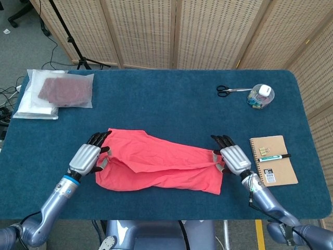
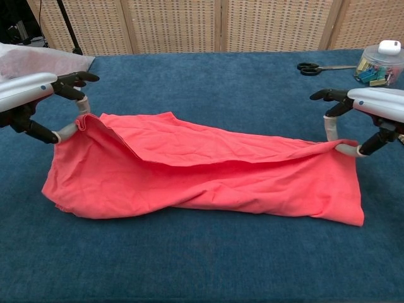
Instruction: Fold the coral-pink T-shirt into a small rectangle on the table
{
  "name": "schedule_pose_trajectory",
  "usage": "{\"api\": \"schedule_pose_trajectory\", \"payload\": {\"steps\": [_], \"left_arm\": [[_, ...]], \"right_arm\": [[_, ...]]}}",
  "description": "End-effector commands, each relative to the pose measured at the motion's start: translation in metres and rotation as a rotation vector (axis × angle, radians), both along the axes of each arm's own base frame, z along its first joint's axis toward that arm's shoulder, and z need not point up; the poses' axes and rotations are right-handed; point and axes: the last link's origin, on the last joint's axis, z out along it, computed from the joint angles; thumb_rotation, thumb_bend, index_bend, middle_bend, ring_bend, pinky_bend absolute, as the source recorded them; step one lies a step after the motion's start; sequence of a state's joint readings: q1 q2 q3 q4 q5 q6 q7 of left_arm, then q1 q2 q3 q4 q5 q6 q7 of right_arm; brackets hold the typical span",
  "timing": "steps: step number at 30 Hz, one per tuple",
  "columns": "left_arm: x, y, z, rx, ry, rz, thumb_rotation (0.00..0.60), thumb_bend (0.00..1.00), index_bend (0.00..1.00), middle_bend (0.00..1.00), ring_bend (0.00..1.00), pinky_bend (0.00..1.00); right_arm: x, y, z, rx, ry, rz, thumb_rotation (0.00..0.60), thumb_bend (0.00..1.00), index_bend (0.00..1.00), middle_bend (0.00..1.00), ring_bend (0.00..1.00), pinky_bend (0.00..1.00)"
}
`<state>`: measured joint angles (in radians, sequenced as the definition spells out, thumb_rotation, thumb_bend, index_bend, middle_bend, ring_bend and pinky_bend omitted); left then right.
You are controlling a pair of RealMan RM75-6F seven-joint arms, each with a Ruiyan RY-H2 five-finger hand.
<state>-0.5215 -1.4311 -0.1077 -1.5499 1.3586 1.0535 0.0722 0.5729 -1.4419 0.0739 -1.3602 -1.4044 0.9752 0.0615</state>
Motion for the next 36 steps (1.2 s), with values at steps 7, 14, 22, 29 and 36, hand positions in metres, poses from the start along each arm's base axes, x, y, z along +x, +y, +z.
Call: {"api": "schedule_pose_trajectory", "payload": {"steps": [7, 14, 22, 29, 36], "left_arm": [[0.008, 0.025, -0.013, 0.003, 0.034, 0.029, 0.600, 0.62, 0.70, 0.00, 0.00, 0.00], [0.010, 0.031, -0.018, 0.008, 0.031, 0.029, 0.600, 0.62, 0.70, 0.00, 0.00, 0.00], [0.013, 0.039, -0.020, 0.037, 0.018, 0.029, 0.600, 0.62, 0.70, 0.00, 0.00, 0.00], [0.016, 0.043, -0.021, 0.055, 0.016, 0.028, 0.600, 0.62, 0.70, 0.00, 0.00, 0.00], [0.018, 0.048, -0.023, 0.063, 0.023, 0.042, 0.600, 0.62, 0.70, 0.00, 0.00, 0.00]], "right_arm": [[0.004, -0.019, -0.012, -0.012, 0.012, -0.042, 0.600, 0.49, 0.62, 0.04, 0.00, 0.00], [0.000, -0.025, -0.014, -0.026, 0.026, -0.061, 0.600, 0.49, 0.62, 0.04, 0.00, 0.00], [-0.012, -0.031, -0.015, -0.037, 0.054, -0.095, 0.600, 0.49, 0.62, 0.04, 0.00, 0.00], [-0.024, -0.027, -0.012, 0.027, 0.134, -0.117, 0.600, 0.18, 0.01, 0.00, 0.00, 0.00], [-0.015, -0.011, 0.014, -0.041, 0.089, -0.093, 0.600, 0.10, 0.00, 0.00, 0.00, 0.00]]}}
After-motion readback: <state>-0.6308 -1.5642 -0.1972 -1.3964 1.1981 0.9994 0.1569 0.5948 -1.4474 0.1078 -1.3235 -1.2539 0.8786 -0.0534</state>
